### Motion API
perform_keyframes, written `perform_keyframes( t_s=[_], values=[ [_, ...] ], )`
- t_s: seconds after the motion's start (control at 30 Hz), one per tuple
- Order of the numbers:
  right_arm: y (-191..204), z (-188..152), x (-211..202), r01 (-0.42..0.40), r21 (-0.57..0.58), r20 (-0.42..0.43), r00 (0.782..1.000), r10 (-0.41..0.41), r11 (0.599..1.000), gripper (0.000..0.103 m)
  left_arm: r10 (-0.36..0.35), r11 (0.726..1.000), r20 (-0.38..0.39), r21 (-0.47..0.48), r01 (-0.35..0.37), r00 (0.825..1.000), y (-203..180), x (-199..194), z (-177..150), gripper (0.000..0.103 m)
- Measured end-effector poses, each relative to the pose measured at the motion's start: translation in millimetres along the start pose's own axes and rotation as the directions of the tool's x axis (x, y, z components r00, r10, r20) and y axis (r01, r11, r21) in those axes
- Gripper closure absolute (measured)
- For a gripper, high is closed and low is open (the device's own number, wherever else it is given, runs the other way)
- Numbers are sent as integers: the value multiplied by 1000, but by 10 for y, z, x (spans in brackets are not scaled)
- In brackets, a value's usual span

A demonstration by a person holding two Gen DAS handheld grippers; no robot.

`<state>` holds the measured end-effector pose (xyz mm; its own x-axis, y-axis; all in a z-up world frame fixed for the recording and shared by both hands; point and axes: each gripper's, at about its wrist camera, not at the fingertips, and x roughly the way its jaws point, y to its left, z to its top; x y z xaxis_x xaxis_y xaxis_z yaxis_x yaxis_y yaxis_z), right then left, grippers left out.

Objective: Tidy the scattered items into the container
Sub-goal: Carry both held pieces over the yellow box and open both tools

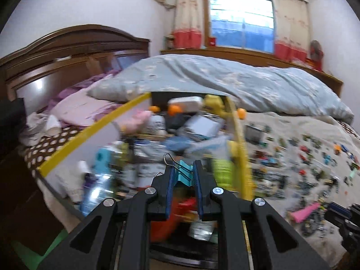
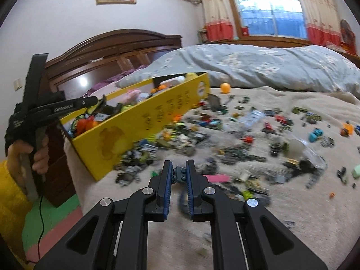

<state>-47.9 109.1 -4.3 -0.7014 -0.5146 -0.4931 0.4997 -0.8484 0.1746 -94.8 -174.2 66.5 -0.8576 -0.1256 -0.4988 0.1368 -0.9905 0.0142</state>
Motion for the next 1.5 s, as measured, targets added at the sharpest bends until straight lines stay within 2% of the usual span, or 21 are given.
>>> perform_keyframes(
  t_s=[0.3, 0.53, 0.6, 0.67, 0.73, 1.17, 1.3, 1.4, 1.47, 1.5],
  values=[
    [467, 217, 280, -91, -71, -21, 996, 90, 993, 90, 103, 990, -21, -91, -105, 994, 832, 253, 43, 88],
    [750, 322, 432, -138, -129, -33, 990, 135, 982, 91, 132, 985, -66, -106, -139, 989, 1120, 396, -35, 86],
    [804, 343, 467, -148, -138, -35, 989, 145, 979, 90, 136, 984, -74, -104, -143, 988, 1148, 403, -56, 76],
    [849, 364, 506, -156, -147, -38, 988, 153, 977, 91, 144, 983, -71, -102, -151, 987, 1155, 385, -76, 48],
    [894, 384, 535, -166, -153, -40, 986, 162, 974, 91, 151, 983, -60, -99, -156, 987, 1161, 346, -92, 40],
    [1183, 649, 723, -224, -207, -8, 974, 227, 952, 90, 152, 981, -62, -112, -158, 986, 1170, 290, -139, 39],
    [1284, 696, 855, -276, -201, -38, 961, 274, 940, 90, 151, 981, -64, -111, -157, 987, 1148, 267, -164, 39],
    [1325, 696, 899, -277, -184, -38, 961, 274, 943, 80, 151, 982, -66, -101, -157, 986, 1117, 246, -184, 37],
    [1343, 683, 881, -268, -187, -19, 963, 270, 945, 67, 151, 983, -65, -92, -157, 986, 1097, 235, -192, 34],
    [1352, 684, 864, -265, -191, -13, 963, 268, 945, 66, 151, 984, -64, -88, -156, 987, 1083, 225, -195, 34]
  ],
)
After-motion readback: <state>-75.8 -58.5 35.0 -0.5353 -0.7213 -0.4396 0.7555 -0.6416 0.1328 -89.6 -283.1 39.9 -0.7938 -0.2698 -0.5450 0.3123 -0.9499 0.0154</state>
